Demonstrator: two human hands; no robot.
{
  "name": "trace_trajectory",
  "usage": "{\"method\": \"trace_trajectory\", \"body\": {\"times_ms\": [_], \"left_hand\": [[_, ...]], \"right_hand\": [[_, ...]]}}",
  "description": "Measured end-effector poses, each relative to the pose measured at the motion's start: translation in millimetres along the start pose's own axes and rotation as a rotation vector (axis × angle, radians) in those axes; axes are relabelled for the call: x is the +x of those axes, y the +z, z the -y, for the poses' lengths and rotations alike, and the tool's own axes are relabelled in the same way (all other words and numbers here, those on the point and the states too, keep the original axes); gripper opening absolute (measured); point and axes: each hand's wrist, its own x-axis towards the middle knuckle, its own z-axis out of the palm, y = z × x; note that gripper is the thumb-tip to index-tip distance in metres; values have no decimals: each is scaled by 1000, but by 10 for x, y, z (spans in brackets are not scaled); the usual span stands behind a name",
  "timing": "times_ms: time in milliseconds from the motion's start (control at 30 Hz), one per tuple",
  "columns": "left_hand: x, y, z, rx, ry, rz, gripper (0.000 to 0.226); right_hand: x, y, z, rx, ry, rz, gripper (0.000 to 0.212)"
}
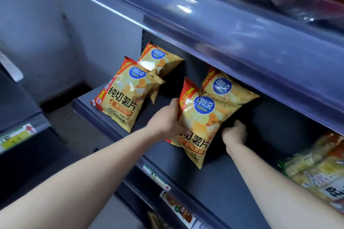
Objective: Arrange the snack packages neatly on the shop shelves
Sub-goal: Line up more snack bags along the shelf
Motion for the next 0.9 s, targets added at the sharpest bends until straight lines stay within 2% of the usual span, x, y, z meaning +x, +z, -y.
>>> {"method": "trace_trajectory", "body": {"times_ms": [100,367,533,700,833,900], "left_hand": [[86,192,-98,-65,52,-26,90],[223,391,-122,-118,123,-70,105],[170,377,-132,-82,87,-99,109],[73,270,-151,5,74,-92,98],[-15,74,-175,135,67,-93,94],[-59,-42,-165,228,65,-94,82]], "right_hand": [[77,-119,-33,87,61,-10,30],[168,-156,-102,-53,63,87,39],[14,-241,-120,-65,16,100,64],[-168,-391,-47,-58,-4,-101,29],[-285,-531,56,-96,-22,-103,17],[-345,-547,65,-138,-31,-71,21]]}}
